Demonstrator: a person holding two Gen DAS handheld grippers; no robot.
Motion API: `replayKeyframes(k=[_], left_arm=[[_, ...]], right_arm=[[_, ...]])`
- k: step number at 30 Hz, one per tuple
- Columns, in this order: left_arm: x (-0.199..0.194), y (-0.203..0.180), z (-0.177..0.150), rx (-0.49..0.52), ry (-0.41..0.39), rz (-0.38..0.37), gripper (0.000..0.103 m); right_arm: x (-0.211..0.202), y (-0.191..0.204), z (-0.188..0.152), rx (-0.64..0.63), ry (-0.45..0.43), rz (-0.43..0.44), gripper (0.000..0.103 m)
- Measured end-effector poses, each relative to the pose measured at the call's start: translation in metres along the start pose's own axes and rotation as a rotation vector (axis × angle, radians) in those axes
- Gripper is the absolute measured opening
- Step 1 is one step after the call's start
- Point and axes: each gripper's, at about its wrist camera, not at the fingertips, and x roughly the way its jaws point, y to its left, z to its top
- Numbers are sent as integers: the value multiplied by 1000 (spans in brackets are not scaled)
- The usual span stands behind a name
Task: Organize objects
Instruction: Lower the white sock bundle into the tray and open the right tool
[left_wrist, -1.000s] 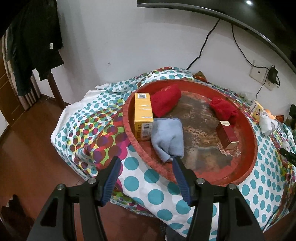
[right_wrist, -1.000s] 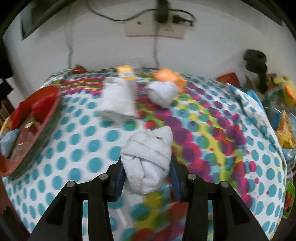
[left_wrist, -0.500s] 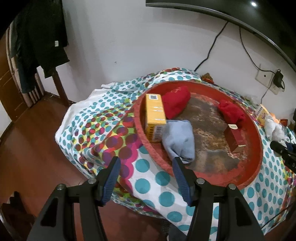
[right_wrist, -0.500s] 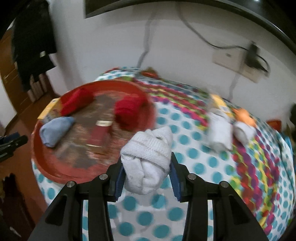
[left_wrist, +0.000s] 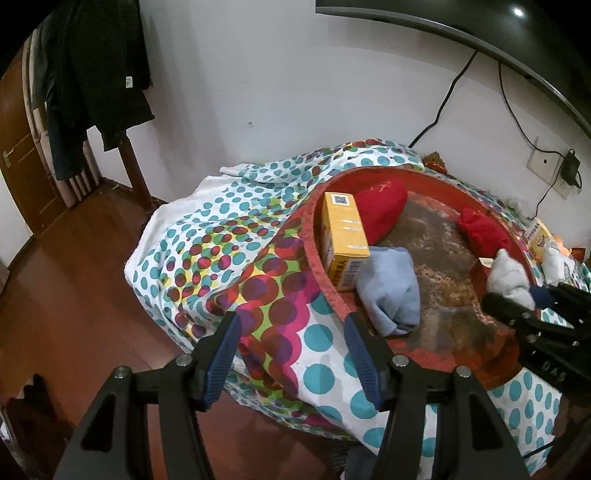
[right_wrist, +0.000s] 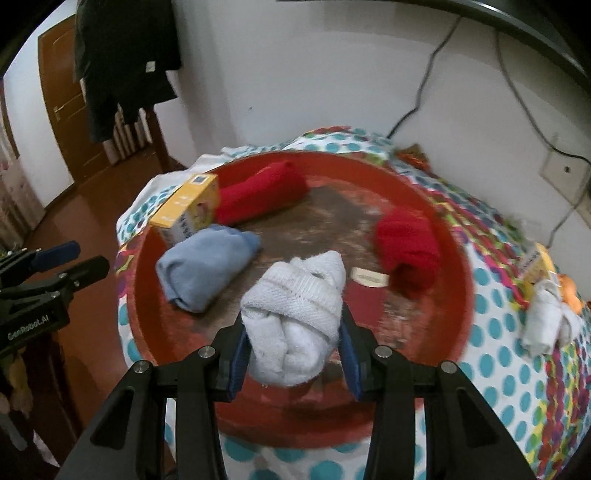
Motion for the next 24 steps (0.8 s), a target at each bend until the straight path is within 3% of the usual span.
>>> replayKeyframes(k=[24], left_arm=[[6, 16, 1, -60, 12, -10, 60]], right_arm=[[37, 26, -9, -16, 89, 47, 42]])
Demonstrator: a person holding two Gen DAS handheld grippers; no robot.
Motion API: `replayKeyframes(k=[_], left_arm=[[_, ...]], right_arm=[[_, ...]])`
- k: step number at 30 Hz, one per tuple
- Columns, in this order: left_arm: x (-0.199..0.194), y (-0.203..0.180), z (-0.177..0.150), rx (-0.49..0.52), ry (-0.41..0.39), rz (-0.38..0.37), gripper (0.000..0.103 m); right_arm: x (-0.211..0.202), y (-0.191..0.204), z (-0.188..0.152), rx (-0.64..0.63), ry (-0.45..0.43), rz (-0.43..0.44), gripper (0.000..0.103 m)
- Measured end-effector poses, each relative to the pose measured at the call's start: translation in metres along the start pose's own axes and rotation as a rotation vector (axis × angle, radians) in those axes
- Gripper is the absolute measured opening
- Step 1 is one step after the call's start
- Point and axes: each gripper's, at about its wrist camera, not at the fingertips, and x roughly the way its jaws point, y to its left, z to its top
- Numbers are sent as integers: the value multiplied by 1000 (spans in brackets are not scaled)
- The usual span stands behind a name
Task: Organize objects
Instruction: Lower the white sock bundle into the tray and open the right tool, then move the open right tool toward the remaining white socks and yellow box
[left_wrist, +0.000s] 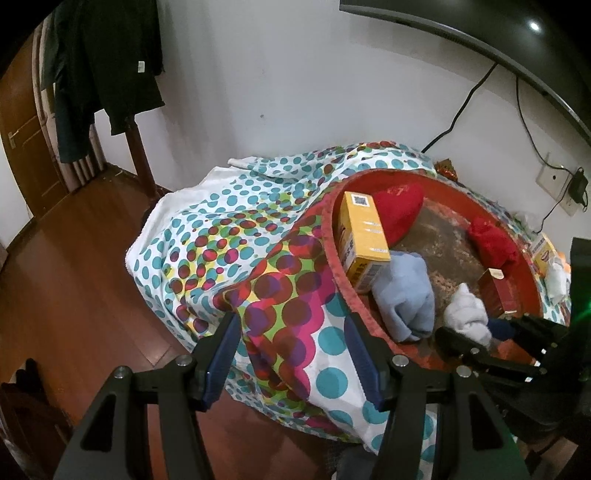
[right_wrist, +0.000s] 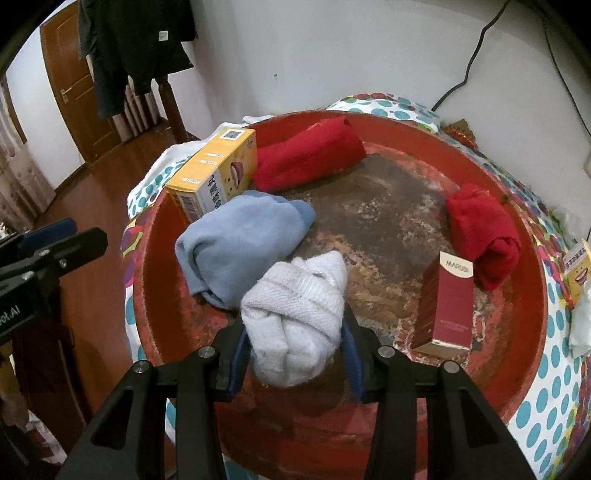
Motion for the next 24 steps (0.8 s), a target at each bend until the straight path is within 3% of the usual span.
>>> replayKeyframes(k=[4, 14, 24], left_arm=[[2, 0, 0, 2, 8, 4, 60], [5, -3, -2, 4, 17, -5, 60], [7, -12, -5, 35, 19, -1, 60]], right_arm=[[-1, -1, 0, 4, -5, 2, 43], [-13, -10, -5, 44, -25, 1, 60], [-55, -22, -13, 66, -101, 0, 63]])
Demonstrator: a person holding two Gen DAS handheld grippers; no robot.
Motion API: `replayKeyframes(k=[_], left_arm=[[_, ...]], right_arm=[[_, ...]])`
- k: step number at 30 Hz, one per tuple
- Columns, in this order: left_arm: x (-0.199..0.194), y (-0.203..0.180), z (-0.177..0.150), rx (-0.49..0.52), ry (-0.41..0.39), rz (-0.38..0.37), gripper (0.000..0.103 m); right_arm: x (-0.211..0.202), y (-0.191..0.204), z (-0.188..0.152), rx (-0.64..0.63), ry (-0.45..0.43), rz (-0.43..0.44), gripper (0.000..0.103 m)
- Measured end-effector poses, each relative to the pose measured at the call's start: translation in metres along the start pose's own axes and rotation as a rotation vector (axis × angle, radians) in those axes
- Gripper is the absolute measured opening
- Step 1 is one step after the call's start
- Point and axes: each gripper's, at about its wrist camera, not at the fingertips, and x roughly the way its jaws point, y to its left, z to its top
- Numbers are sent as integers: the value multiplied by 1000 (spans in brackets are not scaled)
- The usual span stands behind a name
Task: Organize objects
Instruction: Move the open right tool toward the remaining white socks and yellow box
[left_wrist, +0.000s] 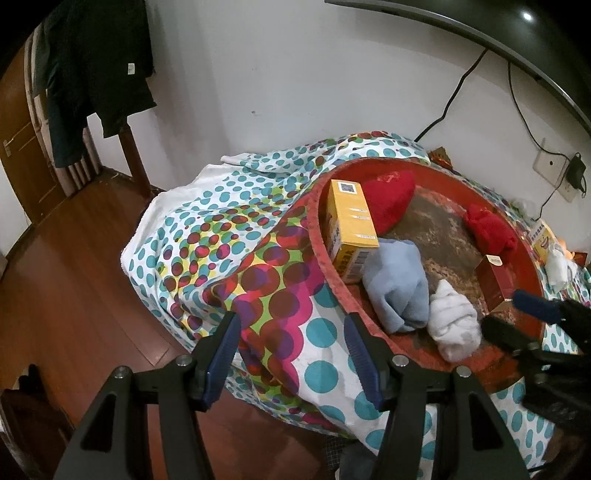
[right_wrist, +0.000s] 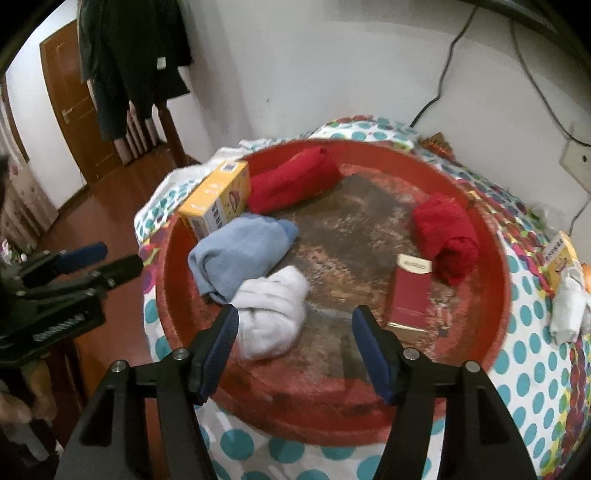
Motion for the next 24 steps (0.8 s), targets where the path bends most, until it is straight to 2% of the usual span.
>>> replayKeyframes(k=[7, 17, 24], left_arm=[[1, -11, -4, 43, 5, 3, 60], [-8, -36, -11, 114, -26, 7, 60], [-18, -65, -19, 220, -76, 13, 60]], right_arm=[[-34, -49, -14, 83, -46, -57, 64], [-76, -188, -62, 347, -56, -236, 64], [-81, -266, -73, 429, -47, -384, 64]])
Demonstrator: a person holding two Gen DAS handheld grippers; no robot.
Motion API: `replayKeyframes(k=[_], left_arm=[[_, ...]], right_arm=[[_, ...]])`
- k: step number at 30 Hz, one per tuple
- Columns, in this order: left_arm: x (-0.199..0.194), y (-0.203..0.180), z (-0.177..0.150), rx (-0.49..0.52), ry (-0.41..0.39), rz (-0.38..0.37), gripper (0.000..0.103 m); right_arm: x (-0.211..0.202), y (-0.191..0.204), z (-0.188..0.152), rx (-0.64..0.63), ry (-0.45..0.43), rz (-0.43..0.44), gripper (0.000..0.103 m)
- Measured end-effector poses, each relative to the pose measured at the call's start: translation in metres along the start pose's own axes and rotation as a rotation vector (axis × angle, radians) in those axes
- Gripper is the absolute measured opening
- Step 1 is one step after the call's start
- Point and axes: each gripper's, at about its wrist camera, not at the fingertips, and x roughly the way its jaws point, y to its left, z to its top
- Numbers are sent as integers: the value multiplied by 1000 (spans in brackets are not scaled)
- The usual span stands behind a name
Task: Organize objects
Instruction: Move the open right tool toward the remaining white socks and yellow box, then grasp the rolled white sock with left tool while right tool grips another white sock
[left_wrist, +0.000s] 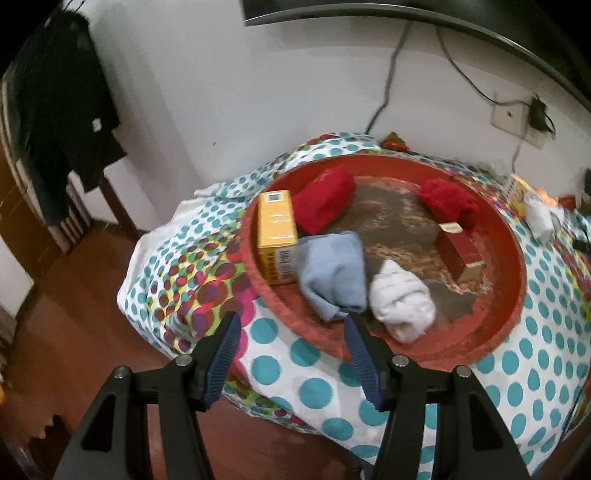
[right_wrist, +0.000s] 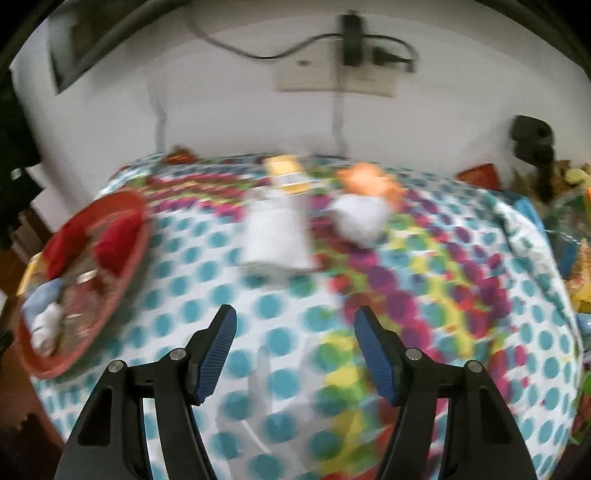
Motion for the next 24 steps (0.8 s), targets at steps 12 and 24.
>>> replayKeyframes(k=[12, 24], left_arm=[[-20, -56, 0, 158, -73, -57, 60], [-29, -150, 28, 346, -88, -189, 60]], right_arm=[[81, -34, 43, 74, 12, 27, 68], [119, -18, 70, -10, 19, -5, 59]])
